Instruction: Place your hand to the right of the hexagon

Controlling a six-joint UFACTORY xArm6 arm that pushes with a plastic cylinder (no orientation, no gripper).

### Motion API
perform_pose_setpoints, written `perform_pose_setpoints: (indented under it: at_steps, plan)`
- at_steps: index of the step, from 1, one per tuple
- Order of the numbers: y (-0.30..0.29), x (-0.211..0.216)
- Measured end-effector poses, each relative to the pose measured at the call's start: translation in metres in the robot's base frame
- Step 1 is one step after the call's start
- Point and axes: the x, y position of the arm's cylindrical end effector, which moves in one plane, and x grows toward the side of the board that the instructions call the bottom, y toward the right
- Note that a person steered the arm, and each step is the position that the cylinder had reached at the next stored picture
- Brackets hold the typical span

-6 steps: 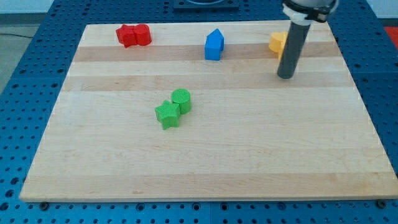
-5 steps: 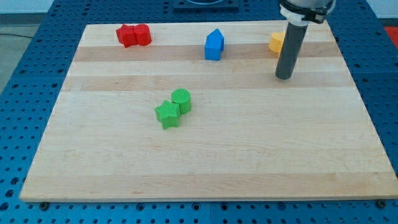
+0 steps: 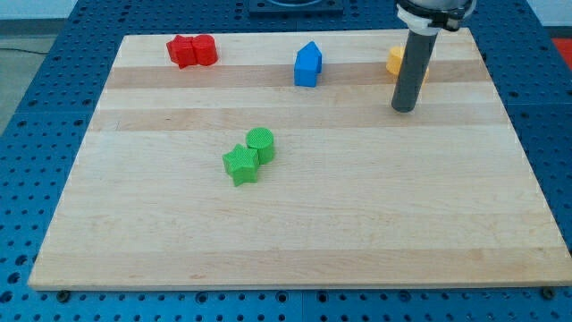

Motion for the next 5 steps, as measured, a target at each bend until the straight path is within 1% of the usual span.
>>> perform_pose_setpoints:
  at_steps: [1, 2, 3, 4, 5]
  plan:
    - [0.023, 0.011]
    - [0.050, 0.001]
    - [0.056, -0.037]
    - [0.074, -0.084]
    - [0.063, -0.150]
